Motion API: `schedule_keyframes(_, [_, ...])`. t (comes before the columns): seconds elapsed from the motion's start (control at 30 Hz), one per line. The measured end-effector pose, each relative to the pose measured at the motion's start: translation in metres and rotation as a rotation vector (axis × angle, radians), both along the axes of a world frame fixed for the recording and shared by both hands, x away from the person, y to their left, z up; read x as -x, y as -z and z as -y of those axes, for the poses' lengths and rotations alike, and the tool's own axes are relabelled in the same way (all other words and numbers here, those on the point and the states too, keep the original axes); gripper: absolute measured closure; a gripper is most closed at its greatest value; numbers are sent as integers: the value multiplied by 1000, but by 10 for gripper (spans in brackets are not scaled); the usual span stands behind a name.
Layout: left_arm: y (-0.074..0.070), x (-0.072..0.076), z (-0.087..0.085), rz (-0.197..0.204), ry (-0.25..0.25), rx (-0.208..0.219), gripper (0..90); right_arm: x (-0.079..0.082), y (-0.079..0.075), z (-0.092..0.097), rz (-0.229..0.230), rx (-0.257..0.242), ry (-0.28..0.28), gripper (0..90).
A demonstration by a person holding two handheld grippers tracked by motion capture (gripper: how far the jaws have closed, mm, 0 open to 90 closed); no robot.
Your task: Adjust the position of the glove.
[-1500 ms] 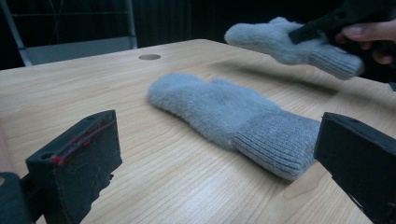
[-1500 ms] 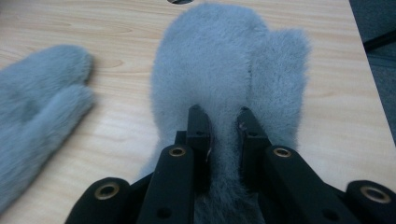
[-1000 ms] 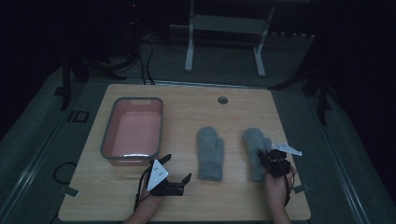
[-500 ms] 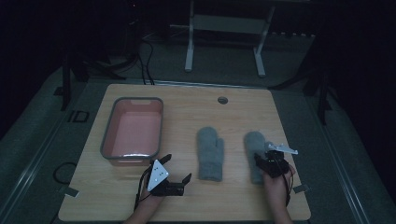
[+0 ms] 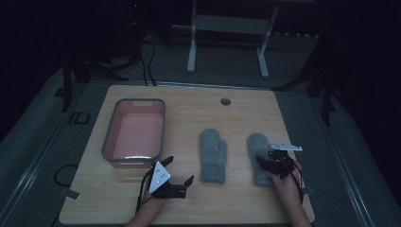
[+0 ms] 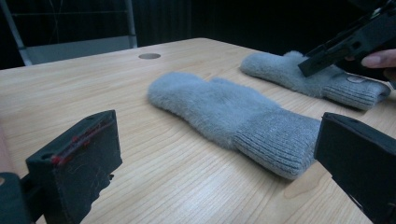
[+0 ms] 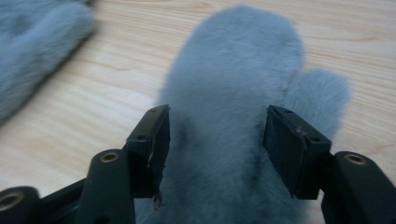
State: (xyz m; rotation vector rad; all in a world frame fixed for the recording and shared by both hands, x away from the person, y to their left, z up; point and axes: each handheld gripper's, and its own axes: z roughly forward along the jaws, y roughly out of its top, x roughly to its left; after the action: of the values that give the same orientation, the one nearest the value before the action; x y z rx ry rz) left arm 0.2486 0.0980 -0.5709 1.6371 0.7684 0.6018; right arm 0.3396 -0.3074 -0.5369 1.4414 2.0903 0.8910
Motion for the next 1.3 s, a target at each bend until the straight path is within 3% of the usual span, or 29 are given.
schedule_keyframes(0.1, [0,0,0,1,0,1,9,-3,7,-1,-6,7,1,420])
schedule_keyframes(0.17, [0,0,0,1,1,0,9,-1,12,-5,10,53,-19,463])
schedule_keyframes(0.33, [0,0,0,1,1,-1,9,1,12,-13,34,110,-4,650])
schedule_keyframes(0.5, [0,0,0,0,0,0,9,2,9,-16,27,65,86,771])
schedule_keyframes(0.8, [0,0,0,4,-1,-4,9,9,-14,-33,57,-12,186,792])
schedule_keyframes(0.93, [0,0,1,4,-1,-3,9,11,-25,-50,58,-32,194,792])
schedule_keyframes(1.3, [0,0,1,-2,-15,-7,9,14,-59,-101,92,-76,146,793])
